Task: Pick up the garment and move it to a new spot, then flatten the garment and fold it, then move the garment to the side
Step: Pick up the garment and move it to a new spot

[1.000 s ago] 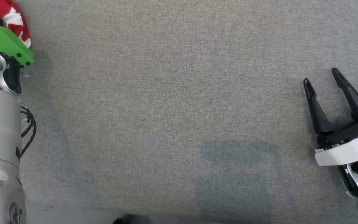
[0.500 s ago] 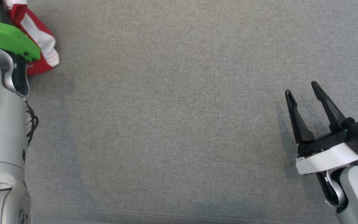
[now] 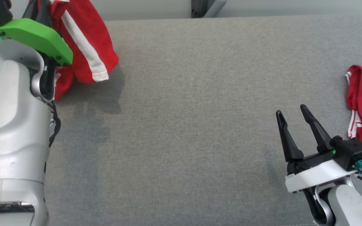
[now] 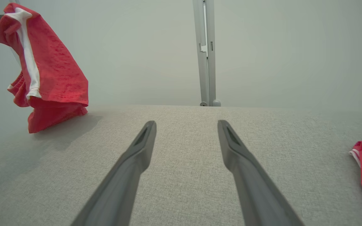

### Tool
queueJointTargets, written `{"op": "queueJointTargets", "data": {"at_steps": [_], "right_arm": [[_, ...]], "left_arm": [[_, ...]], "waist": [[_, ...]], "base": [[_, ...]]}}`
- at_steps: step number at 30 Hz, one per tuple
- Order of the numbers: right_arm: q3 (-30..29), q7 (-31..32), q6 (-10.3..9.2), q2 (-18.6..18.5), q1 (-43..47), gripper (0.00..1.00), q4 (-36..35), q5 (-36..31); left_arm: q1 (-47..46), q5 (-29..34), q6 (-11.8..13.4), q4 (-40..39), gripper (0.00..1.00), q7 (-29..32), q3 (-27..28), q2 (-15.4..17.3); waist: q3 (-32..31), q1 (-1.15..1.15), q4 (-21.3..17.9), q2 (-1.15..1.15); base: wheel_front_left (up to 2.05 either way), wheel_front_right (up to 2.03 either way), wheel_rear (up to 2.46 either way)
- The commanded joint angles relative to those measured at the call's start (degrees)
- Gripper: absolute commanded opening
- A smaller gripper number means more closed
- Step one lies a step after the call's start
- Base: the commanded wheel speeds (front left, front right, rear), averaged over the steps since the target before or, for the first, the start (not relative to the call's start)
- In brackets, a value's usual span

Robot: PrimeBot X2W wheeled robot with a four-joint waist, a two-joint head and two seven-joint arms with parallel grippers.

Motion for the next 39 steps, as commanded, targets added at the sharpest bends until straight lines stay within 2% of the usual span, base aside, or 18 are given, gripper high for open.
{"op": "queueJointTargets", "data": {"at_steps": [1,6,12,19,24,29,31,38,39], "right_arm": [[-0.31,-0.06,-0.04,0.4,1.58,1.0,0.24,0.31],[-0.81,-0.06,-0.04,0.82,3.42,1.0,-0.57,0.76],[-1.31,-0.06,-0.04,0.78,4.2,1.0,-0.91,1.23],[-0.63,-0.06,-0.04,1.2,4.39,1.0,-1.18,1.54],[-0.39,-0.06,-0.04,1.36,4.49,1.0,-1.19,1.59],[-0.32,-0.06,-0.04,1.55,2.86,1.0,-1.47,1.84],[-0.28,-0.06,-0.04,1.73,2.11,1.0,-1.54,1.94],[0.64,-0.06,-0.04,2.65,-0.08,1.0,-1.27,1.91],[0.83,-0.06,-0.04,2.78,-0.22,1.0,-1.14,1.92]], "left_arm": [[2.28,-1.02,-0.39,-3.03,0.0,1.69,-0.6,-0.17],[7.42,-2.37,-0.2,-13.54,0.0,6.75,-1.98,-0.89],[13.49,-3.98,1.6,-26.17,0.0,12.48,-3.34,-2.23],[20.44,-3.12,3.24,-32.98,0.0,19.24,-7.3,-2.86],[24.87,-2.11,4.06,-32.35,0.0,19.7,-10.07,-3.83],[28.22,0.68,4.75,-27.88,0.0,17.83,-14.72,-5.18],[28.33,3.01,5.0,-25.5,0.0,16.52,-17.19,-5.53],[25.57,5.3,6.0,-16.61,0.0,10.85,-23.25,-7.15],[25.11,5.93,6.36,-15.12,0.09,10.0,-24.18,-7.22]], "waist": [[-6.79,0.0,-6.65,0.0],[-9.36,0.0,-10.53,0.0],[-10.66,0.0,-14.42,0.0],[-10.34,0.0,-17.67,0.0],[-8.97,0.0,-18.76,0.0],[-5.62,0.0,-19.52,0.0],[-4.17,0.0,-19.7,0.0],[-0.28,0.0,-19.87,0.0],[-0.09,0.0,-19.87,0.0]], "base": [[0.0,0.0,0.0],[0.0,0.0,0.0],[0.0,0.0,0.0],[0.0,0.0,0.0],[0.0,0.0,0.0],[0.0,0.0,0.0],[0.0,0.0,0.0],[0.0,0.0,0.0],[0.0,0.0,0.0]]}}
